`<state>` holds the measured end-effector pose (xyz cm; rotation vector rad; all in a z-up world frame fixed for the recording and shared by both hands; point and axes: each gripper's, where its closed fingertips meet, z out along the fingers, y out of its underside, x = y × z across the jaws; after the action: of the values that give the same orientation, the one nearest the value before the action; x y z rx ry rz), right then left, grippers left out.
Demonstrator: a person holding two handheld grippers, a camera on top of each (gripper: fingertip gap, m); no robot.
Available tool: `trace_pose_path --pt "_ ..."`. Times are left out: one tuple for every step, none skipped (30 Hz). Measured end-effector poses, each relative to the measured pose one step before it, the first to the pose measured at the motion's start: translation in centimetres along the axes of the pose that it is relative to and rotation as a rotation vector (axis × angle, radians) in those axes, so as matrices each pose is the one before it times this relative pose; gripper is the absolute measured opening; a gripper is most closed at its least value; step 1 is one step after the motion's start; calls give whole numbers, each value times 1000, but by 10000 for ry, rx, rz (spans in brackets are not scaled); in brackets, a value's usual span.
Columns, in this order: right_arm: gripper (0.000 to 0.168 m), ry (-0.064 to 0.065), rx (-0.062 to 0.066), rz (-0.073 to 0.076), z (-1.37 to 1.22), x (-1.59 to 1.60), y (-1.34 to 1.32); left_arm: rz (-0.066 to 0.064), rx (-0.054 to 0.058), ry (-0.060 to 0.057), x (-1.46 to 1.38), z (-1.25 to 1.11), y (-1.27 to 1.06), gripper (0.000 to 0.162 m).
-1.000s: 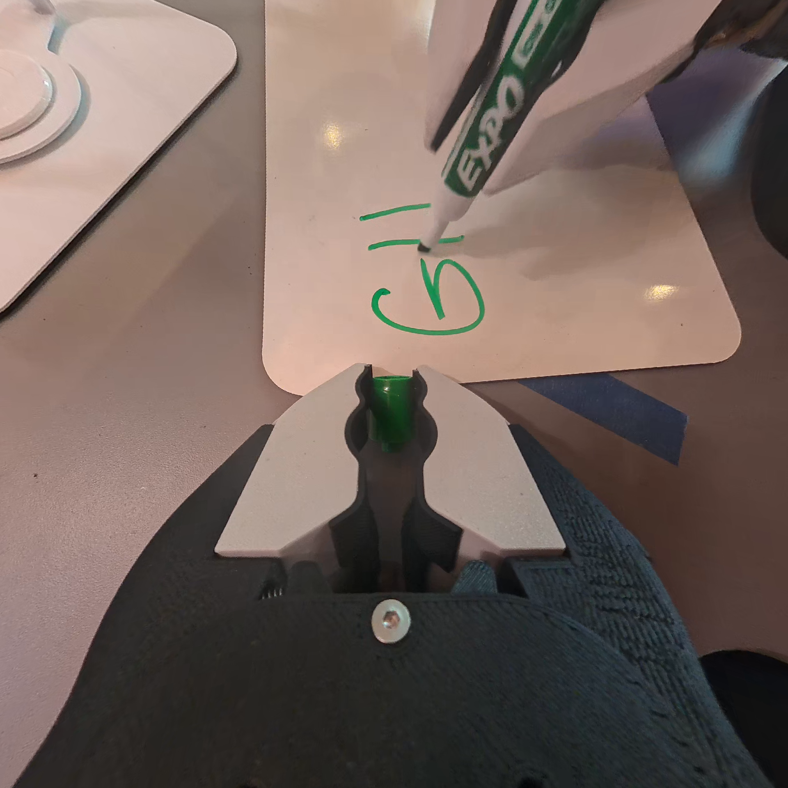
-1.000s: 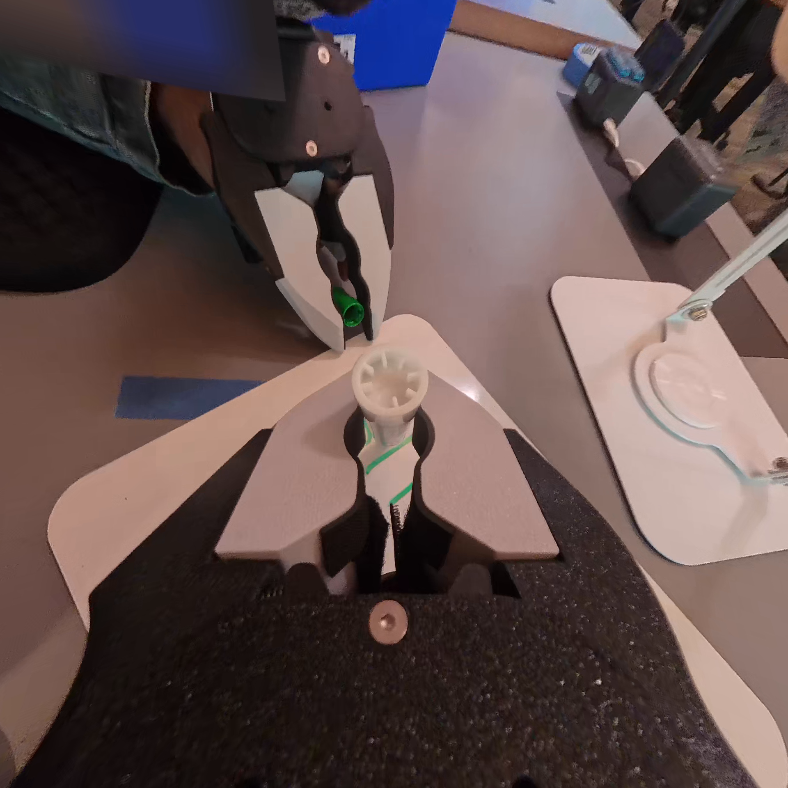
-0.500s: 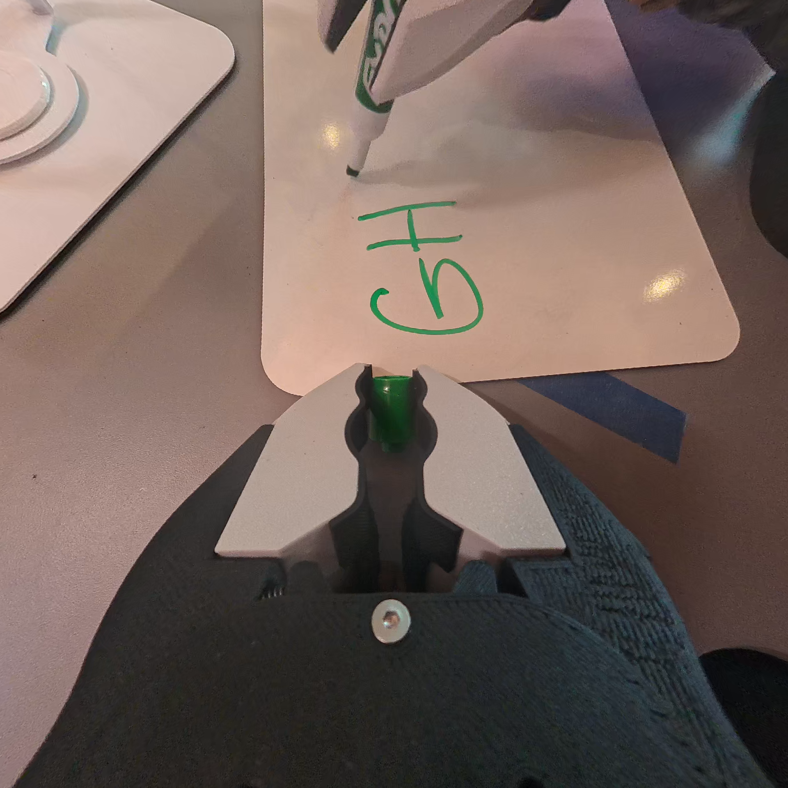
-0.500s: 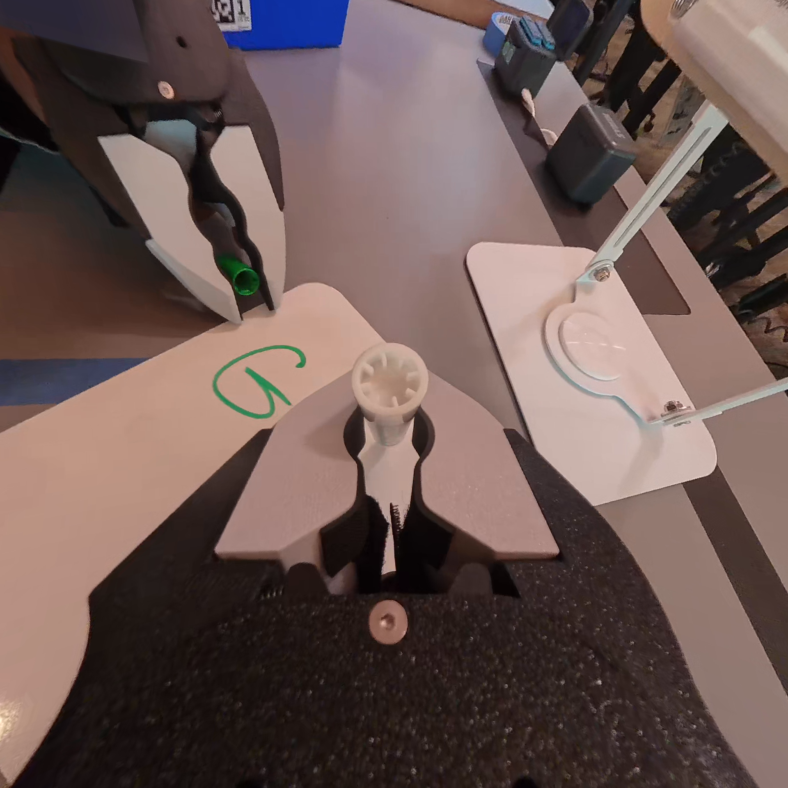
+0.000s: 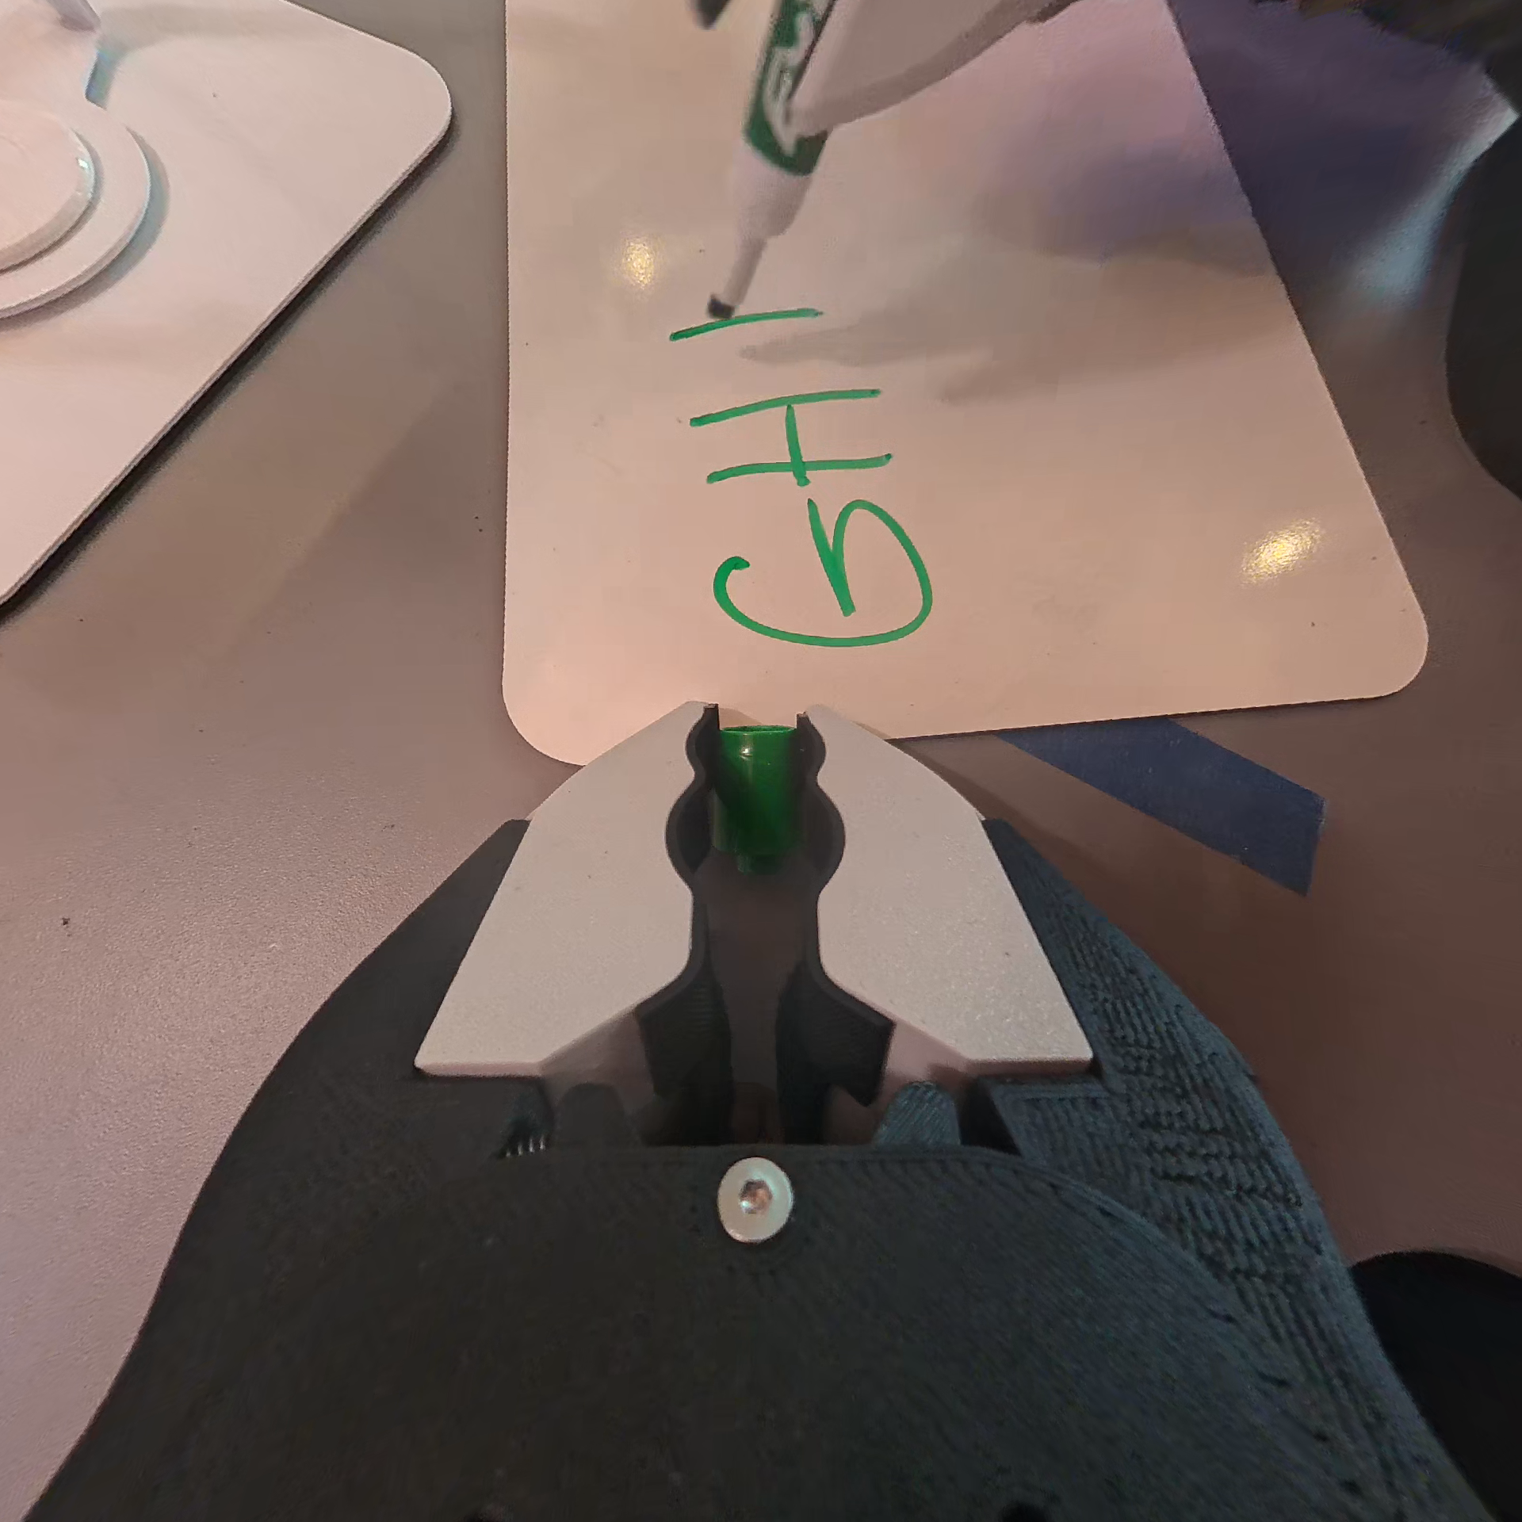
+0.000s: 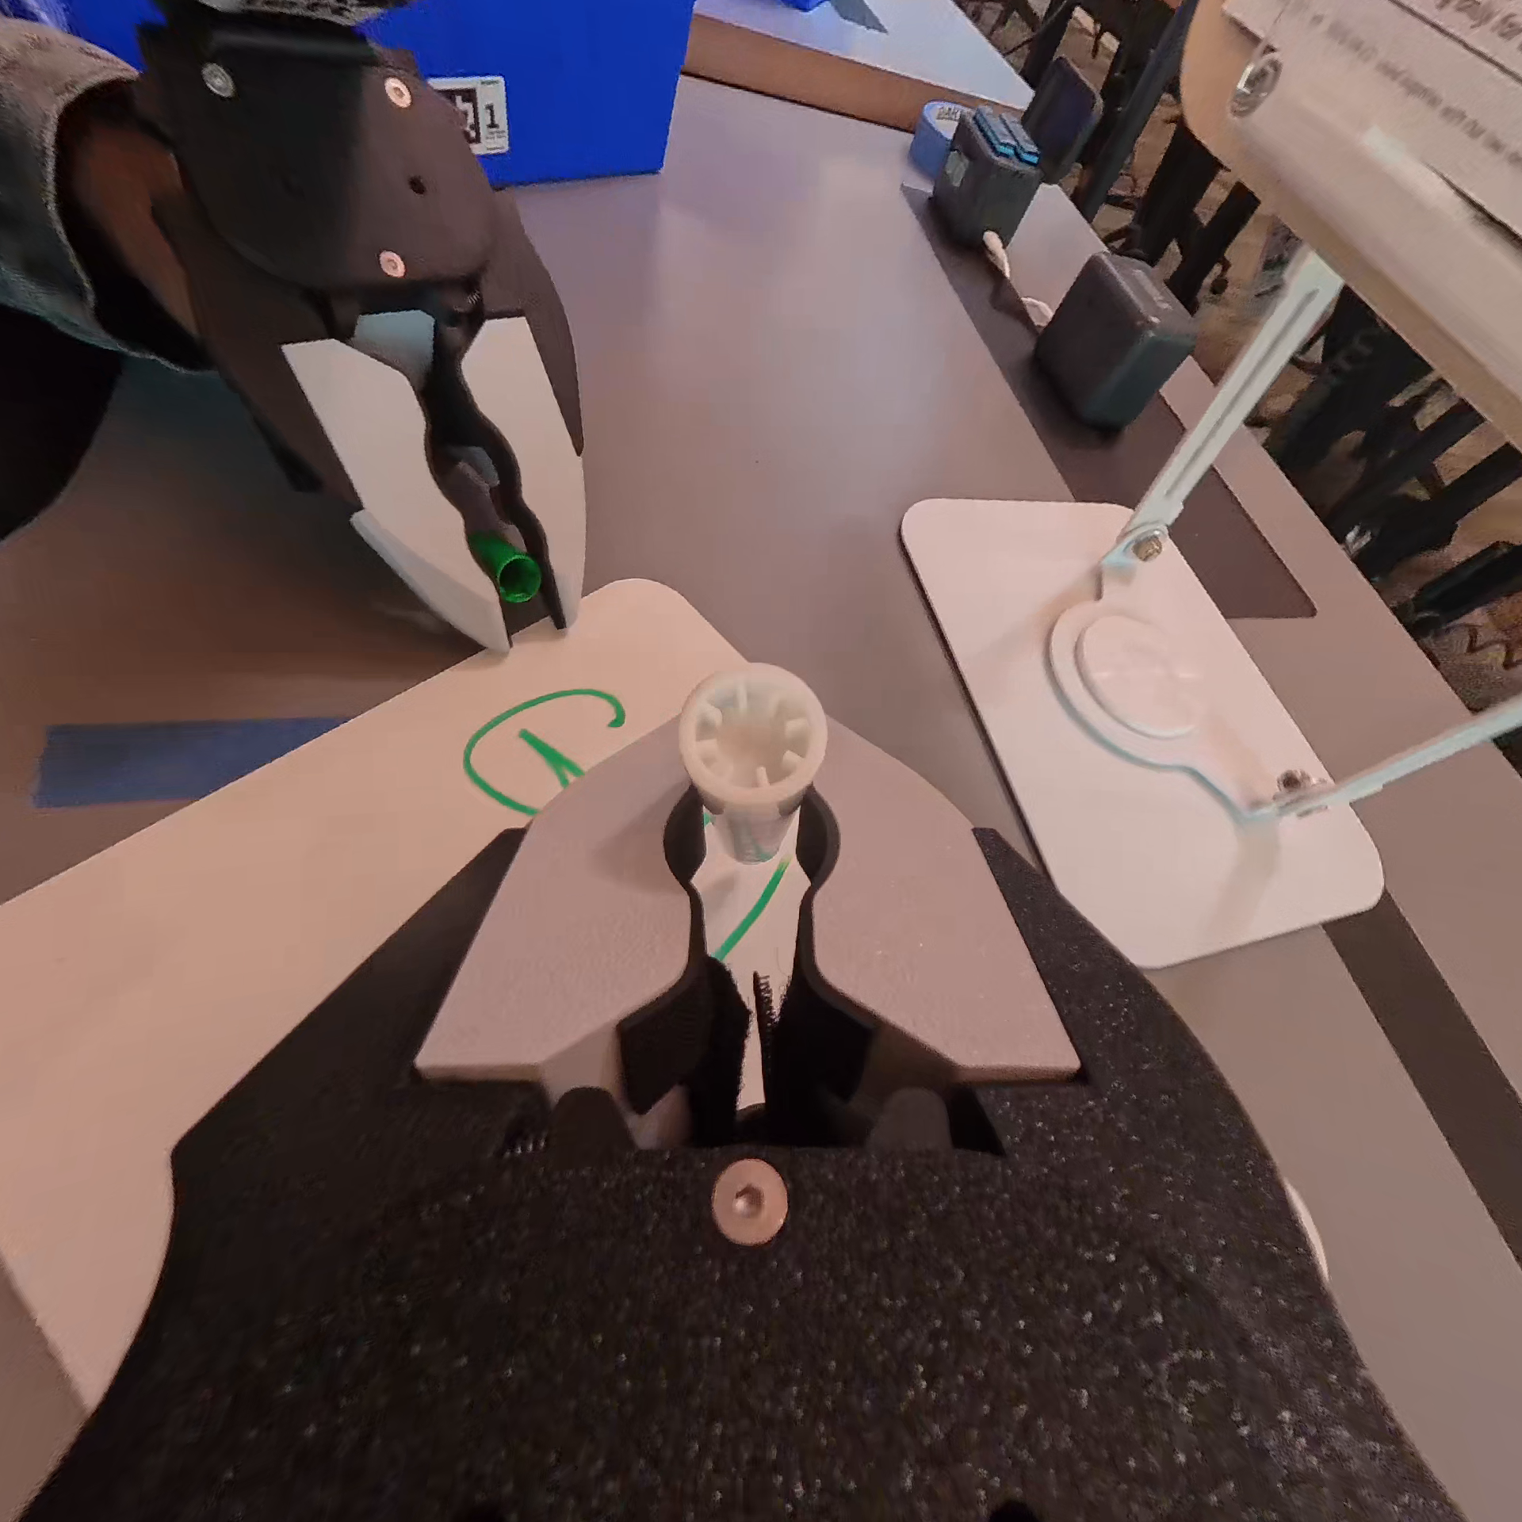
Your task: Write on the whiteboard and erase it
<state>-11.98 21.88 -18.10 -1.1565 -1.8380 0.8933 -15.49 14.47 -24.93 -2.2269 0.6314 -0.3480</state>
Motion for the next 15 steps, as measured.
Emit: trace_pose_path --pt "18 -83 -7 -9 534 27 -66 1 0 2 2 0 0 19" --pt "18 -63 -11 2 430 6 38 -2 0 7 2 -4 3 19" --pt "18 -27 -68 -14 334 -4 191 4 0 7 20 -2 3 19" --pt "18 -27 -107 -8 229 -42 296 6 0 4 6 -6 6 19" --pt "18 24 -54 10 45 -6 251 3 0 3 16 -2 2 19" --pt "18 102 12 37 -177 170 131 4 -2 8 13 -7 8 19" --pt "18 253 -129 21 -283 495 346 4 1 5 10 -5 4 19" --pt "18 318 -208 -50 -344 682 465 2 -1 0 7 4 -2 19" --pt "18 204 -164 19 -333 546 396 -4 -1 4 -1 -5 4 19" --pt "18 51 6 86 -271 240 115 -4 0 4 -6 -5 -10 19" --pt "18 -48 285 93 -286 -114 -321 -1 0 1 7 -6 6 19" --pt "18 -116 398 157 -310 -344 -567 -1 0 1 -4 13 2 19" --pt "18 -102 141 161 -259 -386 -261 -2 0 2 4 0 0 19" --pt "18 -57 -117 40 -220 -381 114 -1 0 1 -7 -4 3 19" --pt "18 -70 -160 -14 -199 -475 221 2 0 -1 10 -2 2 19"
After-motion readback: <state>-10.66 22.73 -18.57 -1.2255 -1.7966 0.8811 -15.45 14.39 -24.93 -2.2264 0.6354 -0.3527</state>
